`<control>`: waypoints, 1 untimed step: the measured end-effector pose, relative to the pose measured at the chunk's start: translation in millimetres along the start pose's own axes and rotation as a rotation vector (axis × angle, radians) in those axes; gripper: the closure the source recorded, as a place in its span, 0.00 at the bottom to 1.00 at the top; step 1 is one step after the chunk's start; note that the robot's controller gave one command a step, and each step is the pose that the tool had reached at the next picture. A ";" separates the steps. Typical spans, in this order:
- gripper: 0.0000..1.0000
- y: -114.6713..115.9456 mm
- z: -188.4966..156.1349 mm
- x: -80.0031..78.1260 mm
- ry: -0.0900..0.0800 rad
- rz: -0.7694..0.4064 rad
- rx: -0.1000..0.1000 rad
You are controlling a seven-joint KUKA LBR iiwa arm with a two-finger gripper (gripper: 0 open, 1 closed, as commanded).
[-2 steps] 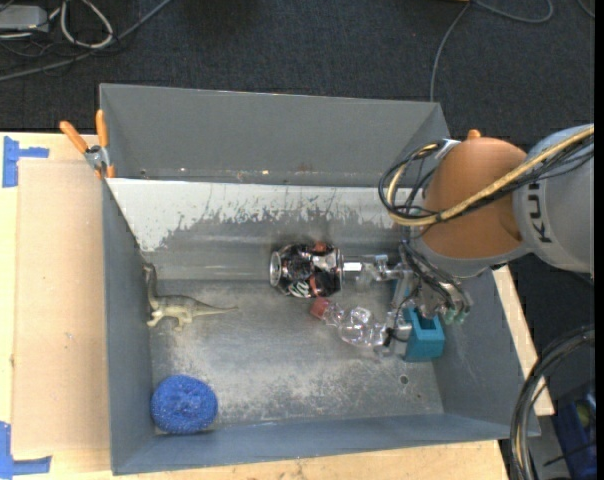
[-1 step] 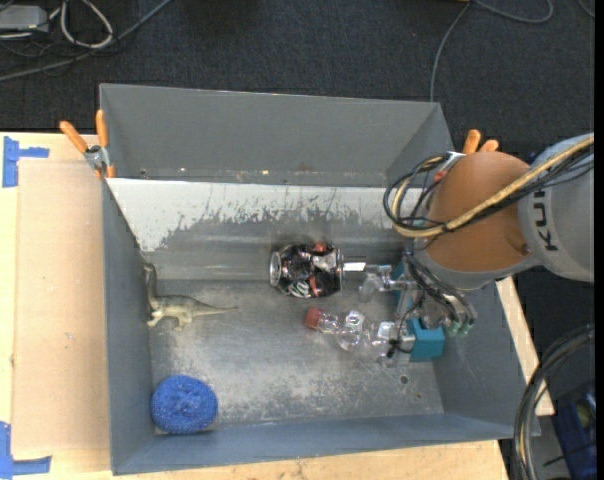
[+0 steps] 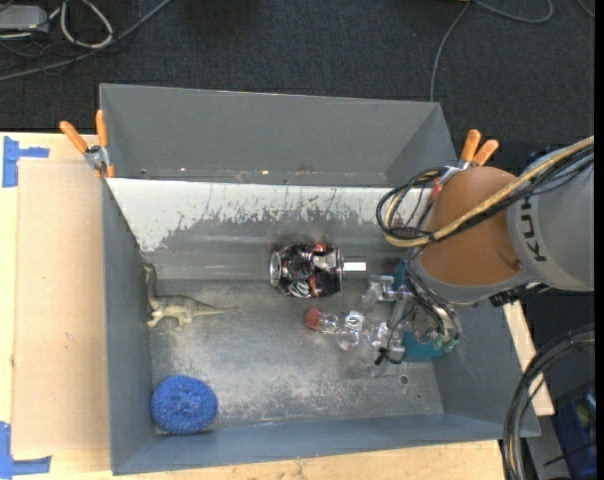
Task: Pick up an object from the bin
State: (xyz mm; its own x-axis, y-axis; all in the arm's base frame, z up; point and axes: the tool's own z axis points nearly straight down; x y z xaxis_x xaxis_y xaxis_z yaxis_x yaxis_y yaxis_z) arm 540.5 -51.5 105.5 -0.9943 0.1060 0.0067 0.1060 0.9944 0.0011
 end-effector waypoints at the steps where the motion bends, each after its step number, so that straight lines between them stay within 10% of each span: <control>1: 0.00 8.3 38.2 5.6 -0.004 -0.094 0.000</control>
Offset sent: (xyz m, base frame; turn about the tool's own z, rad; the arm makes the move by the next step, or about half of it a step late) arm -0.0008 0.0041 -0.0355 0.0888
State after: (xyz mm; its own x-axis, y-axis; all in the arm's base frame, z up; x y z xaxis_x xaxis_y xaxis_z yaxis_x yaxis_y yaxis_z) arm 535.6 -42.6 67.4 -0.9999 0.0124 0.0024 0.0124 0.9999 0.0019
